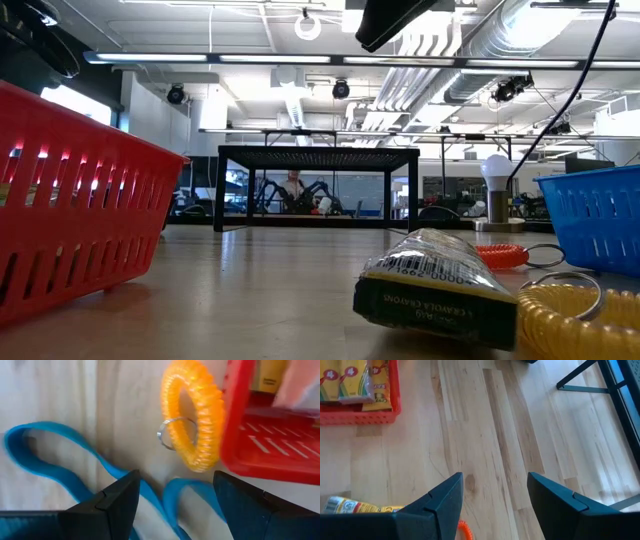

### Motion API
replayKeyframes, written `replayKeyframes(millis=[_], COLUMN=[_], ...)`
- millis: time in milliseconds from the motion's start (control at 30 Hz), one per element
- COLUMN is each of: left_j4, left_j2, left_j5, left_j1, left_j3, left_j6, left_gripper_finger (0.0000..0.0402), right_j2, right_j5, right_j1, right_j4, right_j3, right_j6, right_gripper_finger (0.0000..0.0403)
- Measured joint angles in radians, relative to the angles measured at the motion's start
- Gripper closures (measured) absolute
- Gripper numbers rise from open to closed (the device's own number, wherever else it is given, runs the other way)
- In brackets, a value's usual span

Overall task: Pick & Place Office Desk Supplies
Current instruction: Put the yellow spring keychain into the blue bin

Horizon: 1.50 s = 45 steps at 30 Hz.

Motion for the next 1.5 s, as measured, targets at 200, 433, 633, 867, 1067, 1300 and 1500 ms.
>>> replayKeyframes(millis=[200, 433, 633, 867, 1067, 1300, 1500], left_j4=[0.005, 0.002, 0.002, -0.003, 0.0, 0.011, 0.053], left_j2=[0.0, 0.0, 0.0, -0.041, -0.056, -0.054, -0.052], left_j5=[0.0, -0.003, -0.003, 0.002, 0.007, -0.019, -0.058], left_j1=[0.0, 0.0, 0.006, 0.023, 0.046, 0.046, 0.052], left_j3=[0.0, 0.0, 0.0, 0.0, 0.0, 0.0, 0.0], left_j6=[-0.001, 0.004, 0.032, 0.05, 0.052, 0.054, 0.121], left_gripper_finger=[0.0158, 0.0158, 0.0158, 0.0158, 0.0158, 0.0158, 0.0158], right_j2=[0.0, 0.001, 0.001, 0.001, 0.001, 0.001, 0.001], right_j5=[-0.032, -0.05, -0.051, -0.051, -0.051, -0.051, -0.051], right_j1=[-0.023, -0.026, -0.026, -0.026, -0.026, -0.026, -0.026], right_j4=[0.019, 0.02, 0.02, 0.019, 0.02, 0.02, 0.02], right_j3=[0.0, 0.0, 0.0, 0.0, 0.0, 0.0, 0.0], right_j6=[-0.001, -0.008, -0.008, -0.018, -0.027, -0.027, -0.028], right_gripper_finger=[0.0192, 0.0192, 0.0192, 0.0192, 0.0192, 0.0192, 0.0192])
